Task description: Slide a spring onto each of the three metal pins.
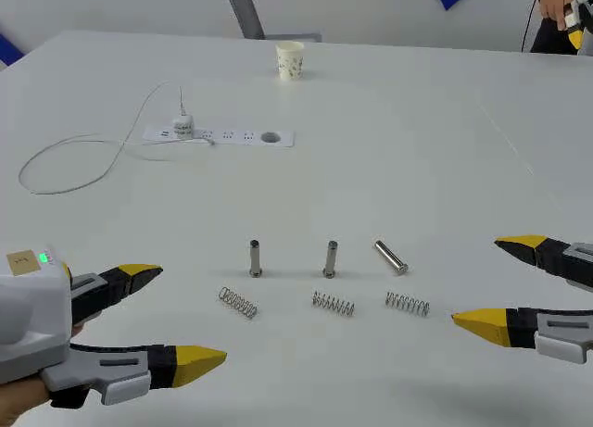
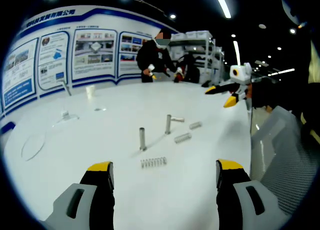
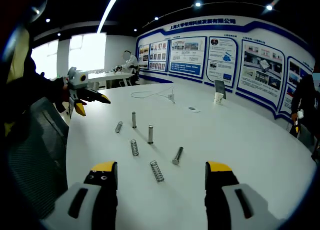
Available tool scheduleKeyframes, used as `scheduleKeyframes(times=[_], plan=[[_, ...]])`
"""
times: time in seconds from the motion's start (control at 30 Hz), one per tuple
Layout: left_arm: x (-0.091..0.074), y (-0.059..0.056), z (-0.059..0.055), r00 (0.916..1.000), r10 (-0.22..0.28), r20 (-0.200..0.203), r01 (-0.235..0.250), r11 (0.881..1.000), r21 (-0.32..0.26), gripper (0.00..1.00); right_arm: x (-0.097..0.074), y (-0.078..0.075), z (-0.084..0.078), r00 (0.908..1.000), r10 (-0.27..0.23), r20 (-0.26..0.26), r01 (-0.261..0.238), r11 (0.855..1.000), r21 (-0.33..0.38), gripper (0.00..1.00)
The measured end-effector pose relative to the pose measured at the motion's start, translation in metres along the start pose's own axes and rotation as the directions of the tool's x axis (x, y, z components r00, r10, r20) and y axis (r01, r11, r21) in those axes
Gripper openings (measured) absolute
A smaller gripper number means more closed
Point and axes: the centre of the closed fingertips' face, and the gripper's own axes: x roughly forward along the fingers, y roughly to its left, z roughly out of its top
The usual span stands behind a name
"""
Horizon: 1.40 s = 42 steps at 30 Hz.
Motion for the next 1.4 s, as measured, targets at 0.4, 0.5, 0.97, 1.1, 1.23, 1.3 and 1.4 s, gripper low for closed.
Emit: scheduleKeyframes(times=[0.4,0.5,0.97,1.1,1.23,1.3,1.4], plan=[[0.001,0.0,0.0,1.0,0.002,0.002,-0.002,1.0,-0.004,0.85,0.001,-0.001,0.002,1.0,0.0,-0.003,0.0,1.0,0.007,0.72],[0.0,0.0,-0.001,1.0,0.003,0.004,-0.003,1.0,-0.006,0.85,0.002,-0.002,0.002,1.0,-0.001,-0.003,0.001,1.0,0.009,0.72],[0.0,0.0,0.0,1.0,0.003,0.007,-0.003,1.0,-0.004,0.85,0.009,-0.007,0.007,0.9998,-0.004,-0.022,0.004,1.0,0.01,0.68],[0.0,0.0,0.0,1.0,0.003,0.007,-0.003,1.0,-0.005,0.85,0.014,-0.011,0.009,0.9994,-0.008,-0.032,0.008,1.0,0.009,0.67],[0.001,-0.001,0.0,1.0,0.002,0.008,-0.002,1.0,-0.004,0.85,0.02,-0.016,0.014,0.9991,-0.011,-0.04,0.011,1.0,0.009,0.64],[0.001,-0.001,0.0,1.0,0.002,0.007,-0.002,1.0,-0.004,0.85,0.023,-0.019,0.016,0.9988,-0.012,-0.047,0.013,1.0,0.006,0.63],[0.0,-0.001,0.0,1.0,0.003,0.008,-0.003,1.0,-0.005,0.85,0.028,-0.022,0.018,0.9985,-0.014,-0.054,0.014,1.0,0.005,0.61]])
